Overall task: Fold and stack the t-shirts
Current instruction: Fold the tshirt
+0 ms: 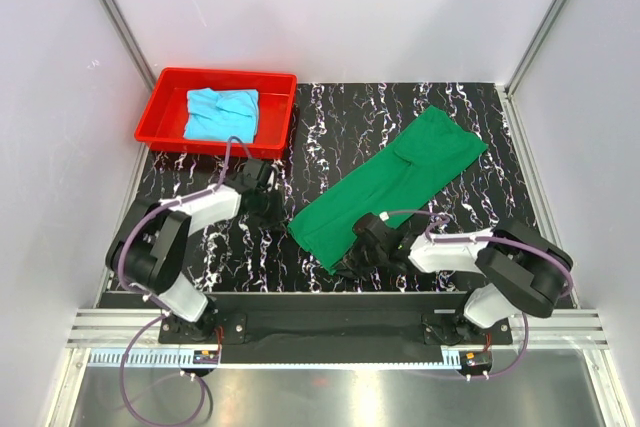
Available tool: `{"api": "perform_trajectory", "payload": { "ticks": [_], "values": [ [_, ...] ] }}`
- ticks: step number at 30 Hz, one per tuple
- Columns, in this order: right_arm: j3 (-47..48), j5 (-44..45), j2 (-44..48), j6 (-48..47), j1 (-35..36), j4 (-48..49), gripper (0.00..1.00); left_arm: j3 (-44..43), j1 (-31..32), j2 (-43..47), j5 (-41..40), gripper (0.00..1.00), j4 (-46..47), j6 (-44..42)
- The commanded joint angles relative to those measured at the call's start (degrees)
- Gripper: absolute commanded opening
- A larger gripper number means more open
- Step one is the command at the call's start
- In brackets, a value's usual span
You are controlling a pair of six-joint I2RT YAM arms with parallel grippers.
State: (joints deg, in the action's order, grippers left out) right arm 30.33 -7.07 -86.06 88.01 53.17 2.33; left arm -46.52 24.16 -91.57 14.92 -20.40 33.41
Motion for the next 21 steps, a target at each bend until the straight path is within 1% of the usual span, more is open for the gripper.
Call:
{"api": "perform_trajectory", "payload": {
  "ticks": [1, 2, 3, 4, 5, 6, 7, 9, 10, 11, 12, 13, 15, 16, 17, 18, 19, 20, 21],
  "values": [
    [-4.04, 6.81, -1.05, 0.76, 2.73, -4.52, 0.13, 4.24, 2.29, 2.97, -5.33, 0.0, 0.45, 3.59],
    [-4.57, 6.81, -0.08, 0.85, 3.08, -5.57, 0.09, 5.9, 2.81, 3.93, -6.29, 0.0, 0.54, 4.38],
    [-4.84, 8.29, 1.15, 0.5, 4.39, -9.32, 0.08, 6.79, 3.25, 4.99, -6.83, 0.0, 0.63, 5.34],
    [-4.66, 10.13, 4.29, -0.46, 5.1, -12.14, 0.07, 7.67, 4.13, 7.26, -7.09, 0.0, 0.54, 7.09],
    [-4.4, 11.45, 6.24, -0.73, 6.06, -19.39, 0.07, 9.24, 4.4, 8.5, -7.27, 0.0, 0.19, 7.72],
    [-4.22, 14.16, 8.17, -0.73, 6.85, -22.77, 0.07, 10.04, 4.84, 11.91, -7.53, 0.09, -0.25, 8.42],
    [-5.01, 14.89, 12.37, -1.08, 7.73, -24.98, 0.07, 10.83, 4.93, 13.94, -7.88, 0.2, -0.69, 9.38],
    [-6.33, 15.42, 16.87, -1.7, 7.83, -30.33, 0.08, 12.68, 4.93, 18.51, -8.76, 0.42, -2.79, 9.75],
    [-7.64, 16.2, 21.24, -1.96, 7.74, -31.76, 0.11, 12.6, 5.02, 22.88, -9.55, 0.56, -4.1, 9.57],
    [-8.43, 16.21, 23.46, -2.57, 7.74, -32.29, 0.19, 12.51, 5.02, 25.1, -10.17, 0.63, -5.77, 9.22],
    [-9.22, 15.86, 25.4, -3.97, 7.74, -31.78, 0.29, 12.33, 4.93, 27.21, -9.74, 0.67, -6.14, 8.78],
    [-9.32, 16.12, 28.81, -5.81, 7.83, -32.55, 0.45, 11.81, 4.84, 30.02, -9.38, 0.77, -6.92, 7.56],
    [-8.01, 17.35, 31.64, -6.79, 7.74, -38.51, 0.58, 10.05, 4.93, 31.27, -6.58, 0.82, -5.8, 5.45],
    [-5.31, 20.83, 34.18, -6.88, 7.83, -41.58, 0.66, 9.7, 4.93, 30.32, -4.48, 0.84, -4.48, 3.53],
    [-3.89, 22.61, 35.34, -7.32, 7.74, -44.05, 0.7, 8.22, 4.93, 28.92, -0.98, 0.84, -2.73, 2.55],
    [-2.31, 24.63, 36.22, -8.19, 7.57, -47.56, 0.76, 7.16, 5.02, 26.99, 0.1, 0.83, -2.54, 1.58],
    [1.36, 29.61, 37.53, -9.51, 7.04, -49.68, 0.81, 6.19, 5.54, 22.62, 0.46, 0.82, -2.36, -0.17],
    [3.32, 32.18, 37.81, -10.22, 5.99, -53.79, 0.89, 4.35, 5.89, 20.49, 0.38, 0.8, -2.62, -0.88],
    [5.08, 34.12, 37.81, -12.31, 1.63, -54.27, 0.89, 3.73, 6.16, 18.64, 0.2, 0.77, -2.62, -1.58]
  ]
}}
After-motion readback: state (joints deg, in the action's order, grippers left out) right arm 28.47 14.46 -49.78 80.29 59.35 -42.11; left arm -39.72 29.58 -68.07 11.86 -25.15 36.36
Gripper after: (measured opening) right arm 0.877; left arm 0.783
